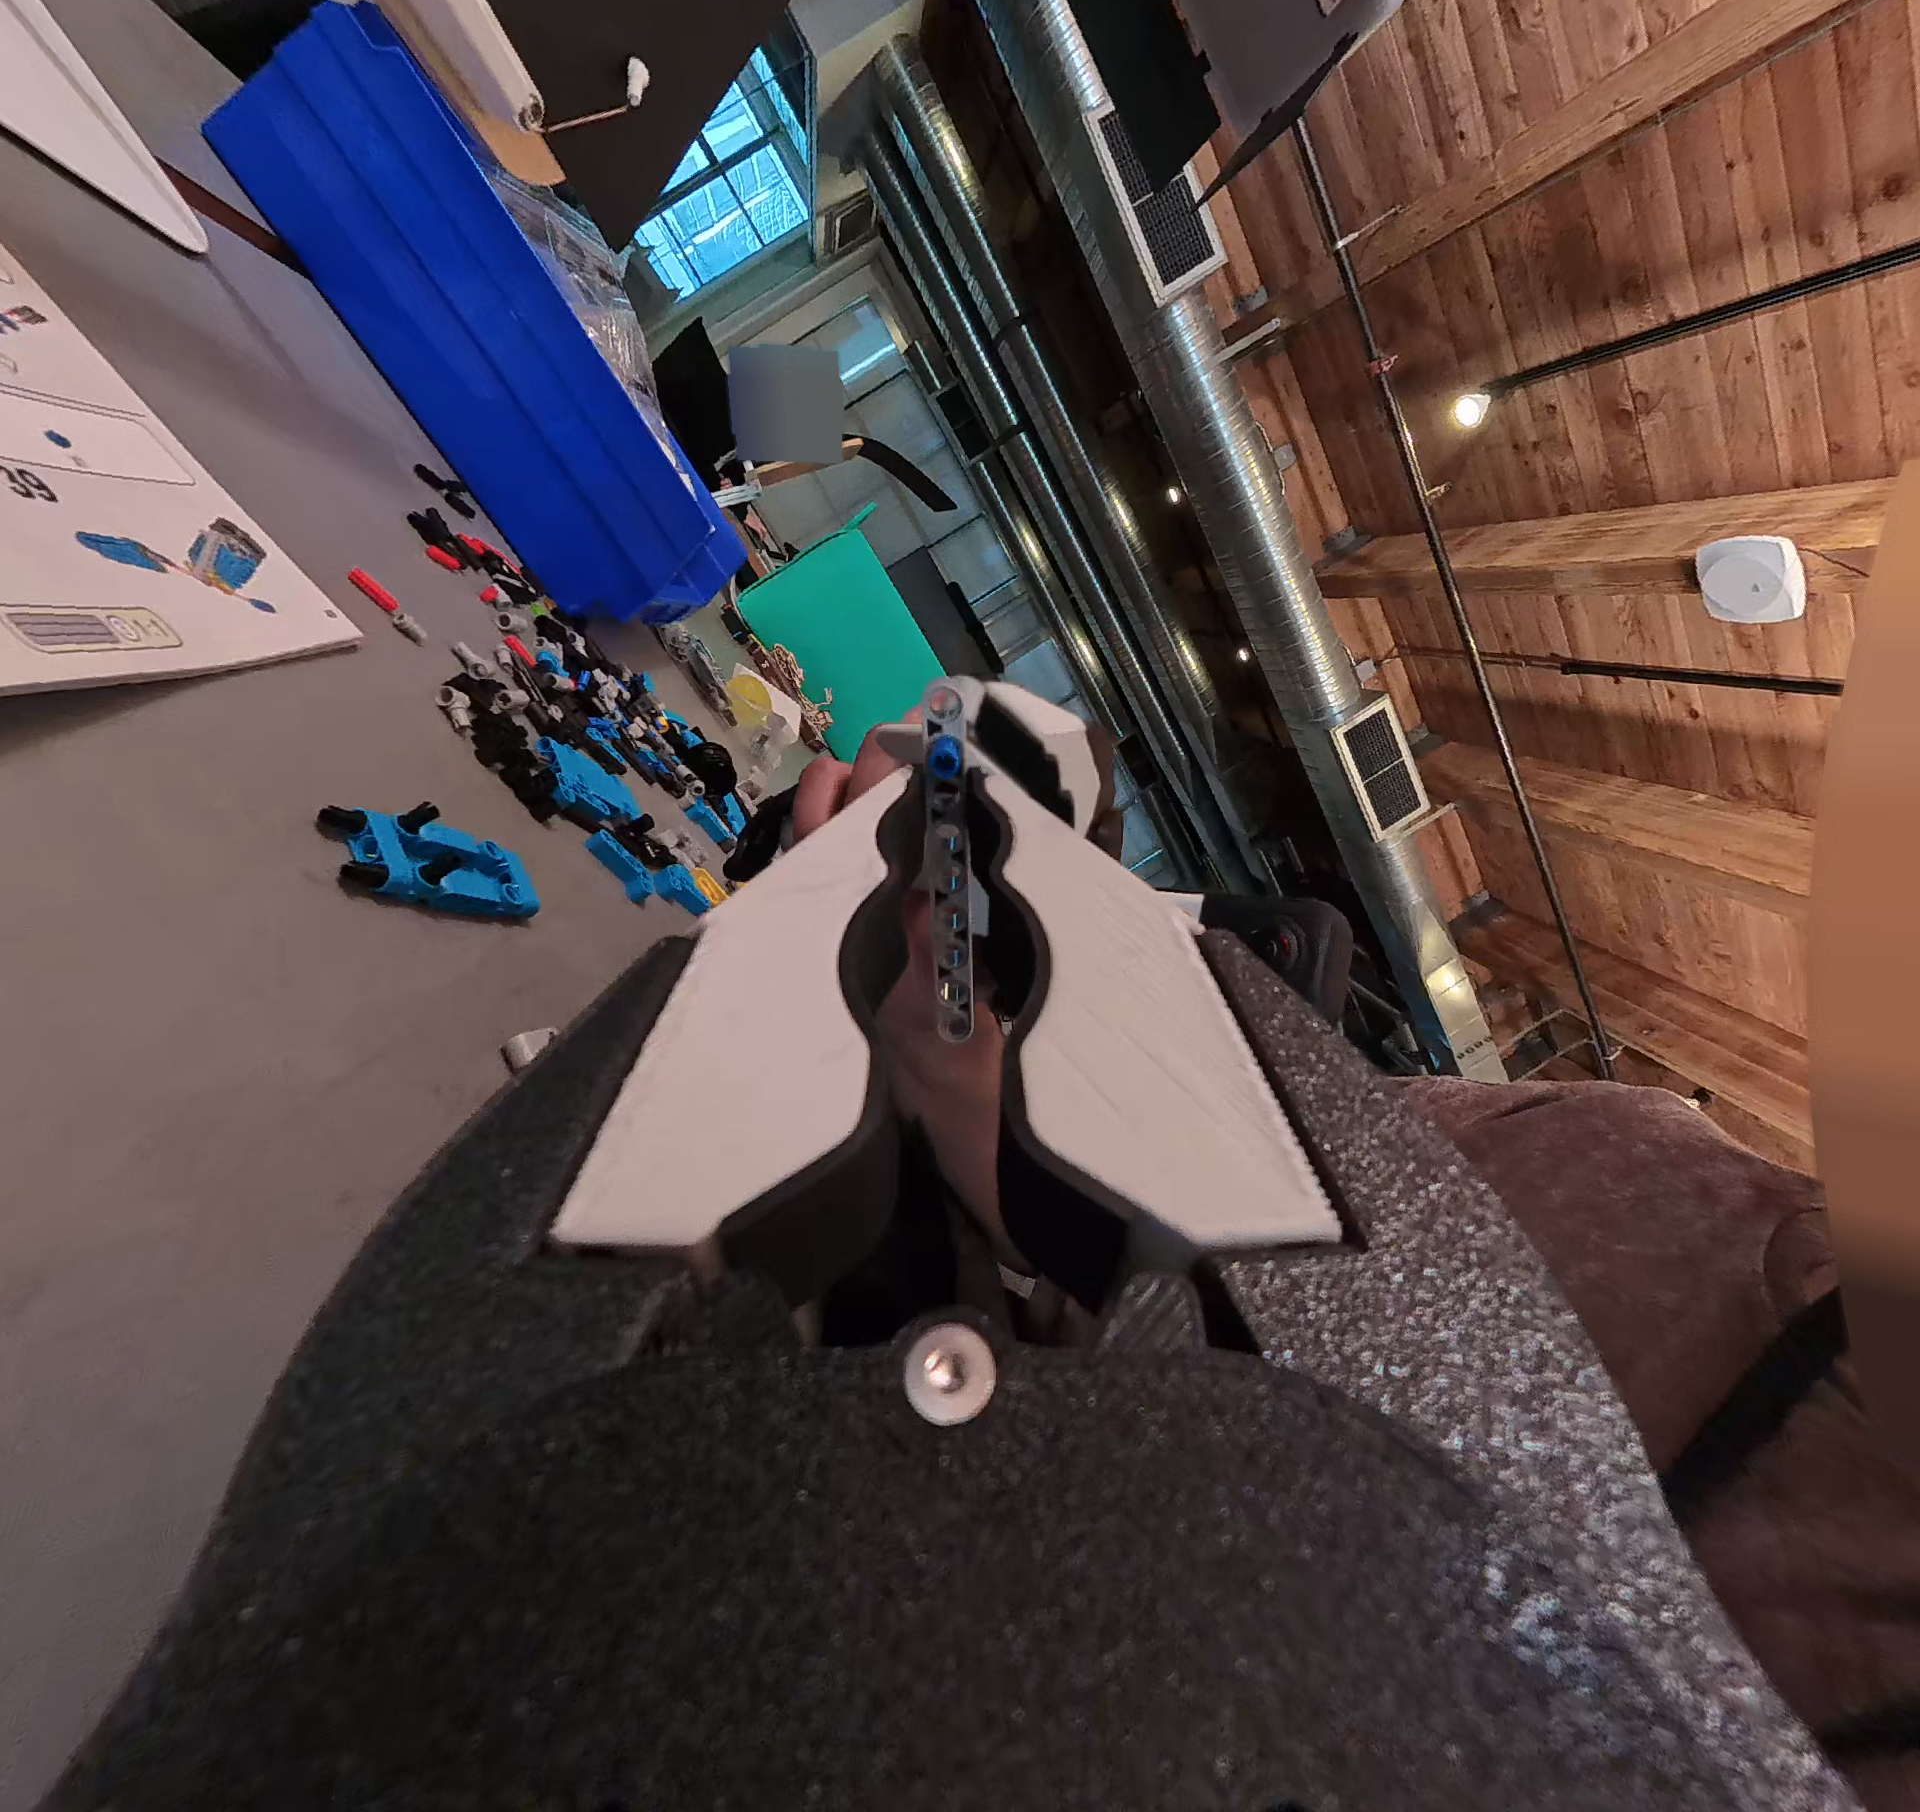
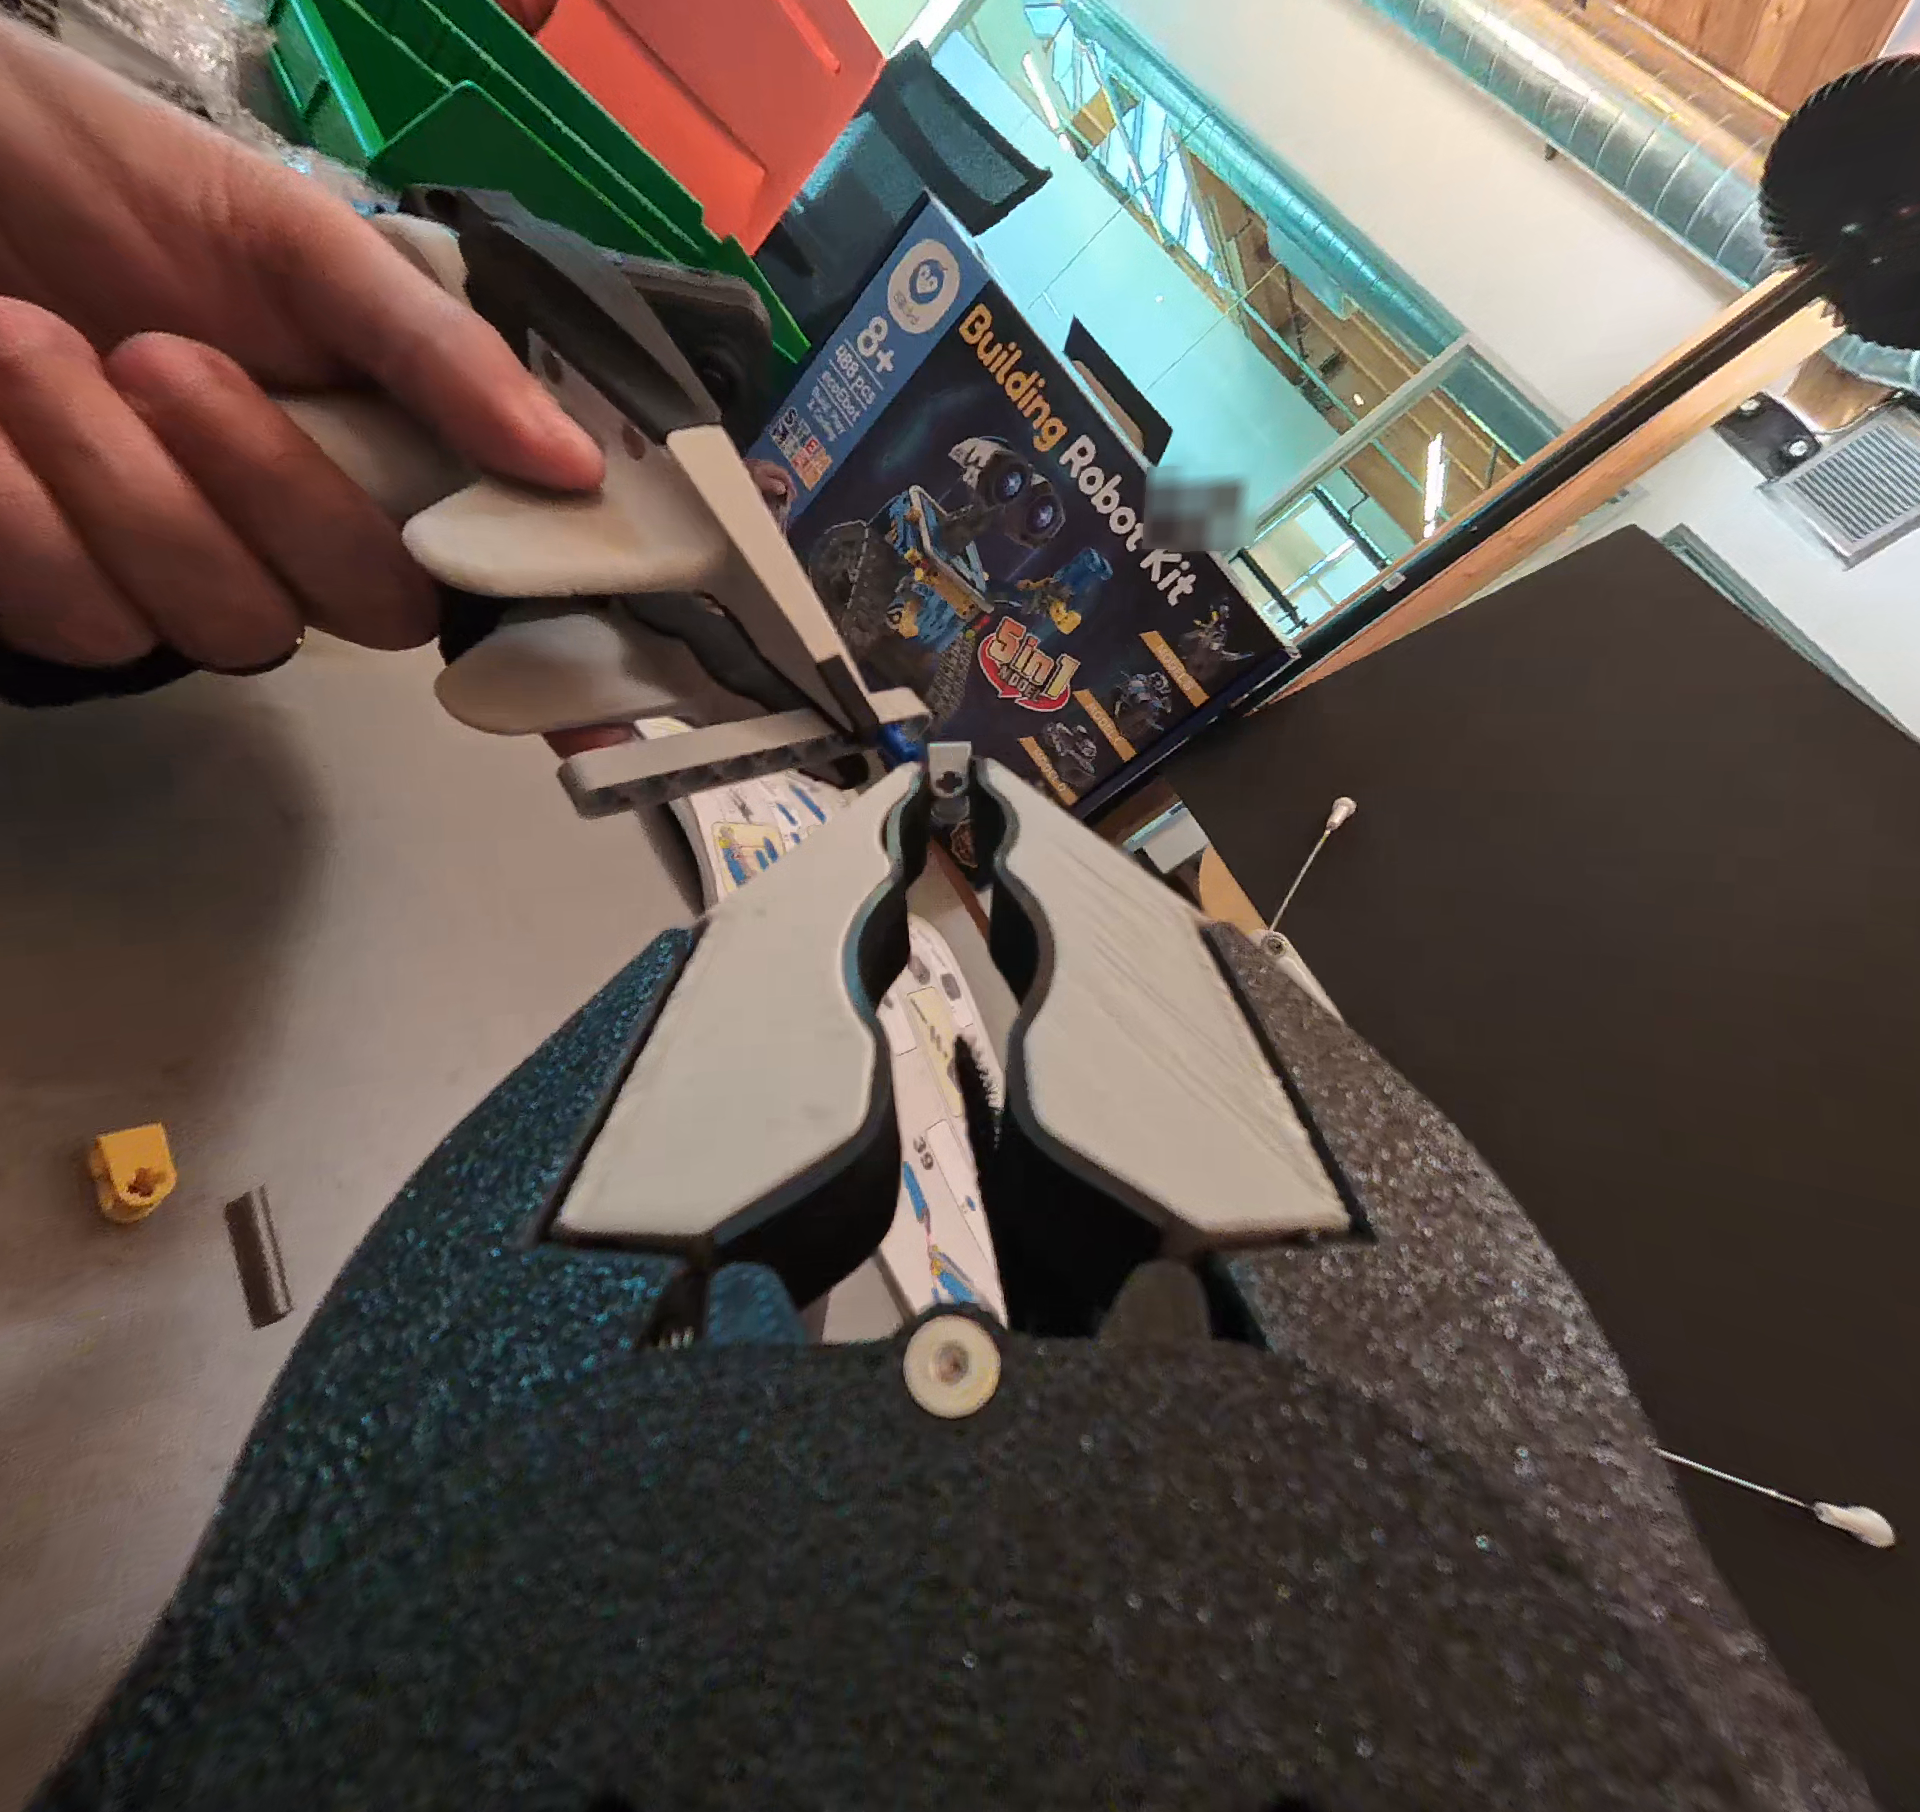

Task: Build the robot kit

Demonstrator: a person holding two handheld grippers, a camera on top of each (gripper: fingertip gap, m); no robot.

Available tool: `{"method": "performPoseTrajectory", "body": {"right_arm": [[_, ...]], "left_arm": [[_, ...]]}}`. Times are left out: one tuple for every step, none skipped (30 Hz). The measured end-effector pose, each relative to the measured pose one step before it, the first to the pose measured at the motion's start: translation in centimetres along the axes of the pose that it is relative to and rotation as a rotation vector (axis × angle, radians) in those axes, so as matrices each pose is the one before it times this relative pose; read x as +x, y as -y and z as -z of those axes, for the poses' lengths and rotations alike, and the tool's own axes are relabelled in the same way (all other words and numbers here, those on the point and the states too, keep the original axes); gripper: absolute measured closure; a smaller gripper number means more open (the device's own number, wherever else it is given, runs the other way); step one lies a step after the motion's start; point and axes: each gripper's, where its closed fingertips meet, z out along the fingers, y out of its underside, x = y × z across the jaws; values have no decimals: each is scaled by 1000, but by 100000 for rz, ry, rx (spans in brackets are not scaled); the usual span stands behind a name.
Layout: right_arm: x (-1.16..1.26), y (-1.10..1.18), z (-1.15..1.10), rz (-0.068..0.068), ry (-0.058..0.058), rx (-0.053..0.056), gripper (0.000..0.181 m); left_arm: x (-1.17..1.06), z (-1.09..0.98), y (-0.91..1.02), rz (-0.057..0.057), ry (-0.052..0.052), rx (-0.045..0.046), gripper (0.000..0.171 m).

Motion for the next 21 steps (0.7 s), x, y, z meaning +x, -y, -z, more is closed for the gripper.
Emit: {"method": "performPoseTrajectory", "body": {"right_arm": [[-164, -125, -38, 655, 439, -680, 174], [-170, 72, -6, 620, 404, 354, 174], [-37, 98, 34, -4, -129, 486, 174], [-58, 19, -4, -564, 586, 317, 174], [-37, -47, -21, -1117, 708, 10, 174], [43, 33, 28, -676, -76, 322, 174], [172, 123, 51, -81, -1071, 782, 174], [-49, 54, -14, -147, 272, 171, 174], [20, 25, -15, 35, -320, -20, 174], [-46, 67, 3, 280, -58, 339, 174], [-139, -4, -12, 25, 885, 53, 174], [-92, -81, -15, -362, 843, -197, 174], [-55, 11, 52, -457, 792, 424, 174], [29, 101, 84, -408, 353, 1111, 174], [17, 54, 47, -1207, 555, 769, 174], [-8, -2, 59, -2140, 1016, 384, 174], [-53, -17, 67, -3624, 1120, 12, 174], [-135, -20, 107, -6891, 1918, -874, 174], [-59, 23, 91, -8199, 2897, -966, 174], [4, 196, 87, -7186, 2898, 942, 174], [54, 195, 97, -4840, 2000, 1652, 174]], "left_arm": [[41, 22, 42, 67, -208, 108, 166], [0, 29, 6, 260, -132, -83, 165], [79, 39, -15, 581, -731, -272, 165], [80, 41, 54, 527, -691, 197, 166], [43, 8, 23, 71, -346, -17, 166], [-54, -28, -88, -394, 414, -645, 166], [-58, -40, -129, -469, 570, -833, 166], [28, -62, -81, -290, -34, -385, 166], [91, -40, -54, 138, -515, -178, 166], [25, 9, 8, 264, -231, 116, 166], [-55, 30, -38, 134, 141, -282, 166], [-58, 20, -42, -107, 165, -337, 166], [47, -20, -76, 81, -463, -463, 166], [114, -41, -31, 203, -692, -113, 166], [51, -50, -34, -119, -167, -5, 166], [17, -42, -72, -164, 13, -293, 166], [-6, -34, -72, -60, 58, -451, 166], [-43, -43, -140, -537, 500, -801, 166], [57, -60, -154, -1229, 312, -1028, 166], [201, -68, -44, -1642, -73, -537, 166], [182, -65, -18, -1647, 196, -370, 166]]}}
